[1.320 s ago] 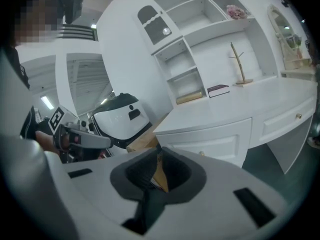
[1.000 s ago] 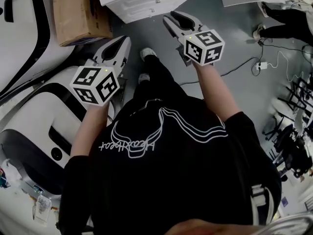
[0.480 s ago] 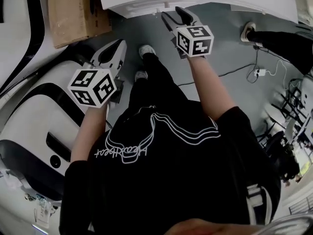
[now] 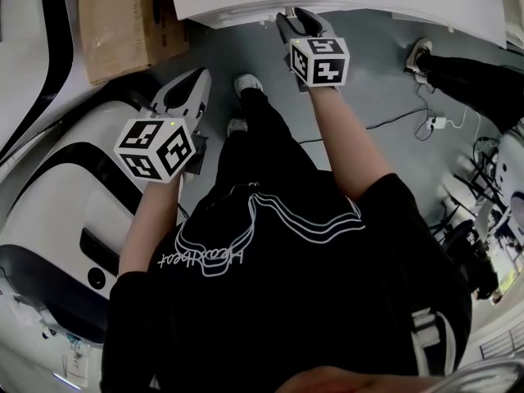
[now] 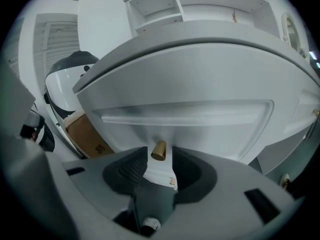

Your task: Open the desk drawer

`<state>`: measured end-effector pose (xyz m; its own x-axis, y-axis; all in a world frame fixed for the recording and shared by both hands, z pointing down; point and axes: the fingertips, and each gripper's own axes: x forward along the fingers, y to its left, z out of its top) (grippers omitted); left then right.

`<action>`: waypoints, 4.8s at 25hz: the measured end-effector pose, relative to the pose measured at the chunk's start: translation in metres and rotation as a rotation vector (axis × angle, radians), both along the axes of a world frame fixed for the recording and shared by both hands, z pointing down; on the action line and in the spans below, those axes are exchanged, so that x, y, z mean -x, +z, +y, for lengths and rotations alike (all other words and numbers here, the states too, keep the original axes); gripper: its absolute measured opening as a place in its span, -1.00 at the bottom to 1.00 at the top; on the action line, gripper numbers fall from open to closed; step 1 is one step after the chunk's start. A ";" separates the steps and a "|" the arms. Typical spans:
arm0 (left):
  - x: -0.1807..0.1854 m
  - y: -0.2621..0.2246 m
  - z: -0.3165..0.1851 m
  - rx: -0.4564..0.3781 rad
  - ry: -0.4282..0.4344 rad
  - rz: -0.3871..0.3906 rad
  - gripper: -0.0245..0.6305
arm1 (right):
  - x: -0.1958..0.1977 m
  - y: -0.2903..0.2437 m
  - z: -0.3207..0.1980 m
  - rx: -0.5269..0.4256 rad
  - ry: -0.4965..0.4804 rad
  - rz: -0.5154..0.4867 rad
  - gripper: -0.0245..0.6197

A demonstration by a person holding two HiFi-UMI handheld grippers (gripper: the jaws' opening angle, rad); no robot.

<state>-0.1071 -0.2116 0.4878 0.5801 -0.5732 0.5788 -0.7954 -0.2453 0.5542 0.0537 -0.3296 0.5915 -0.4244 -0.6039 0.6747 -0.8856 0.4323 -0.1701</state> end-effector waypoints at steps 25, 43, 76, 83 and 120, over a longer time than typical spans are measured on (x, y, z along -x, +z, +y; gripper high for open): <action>0.009 0.014 0.027 0.034 -0.040 -0.010 -0.92 | -0.002 0.000 0.005 -0.002 0.052 0.033 -0.64; 0.012 0.006 0.052 0.024 -0.074 -0.028 -0.92 | -0.005 0.000 0.018 -0.005 0.052 0.045 -0.67; 0.019 0.000 0.124 -0.006 -0.048 -0.025 -0.92 | -0.025 0.003 0.110 0.016 0.099 0.053 -0.67; 0.012 0.001 0.140 -0.011 -0.040 -0.003 -0.92 | -0.031 0.003 0.139 0.014 0.101 0.063 -0.67; 0.002 0.017 0.232 0.013 -0.164 0.003 -0.92 | -0.046 0.002 0.218 0.013 0.081 0.013 -0.68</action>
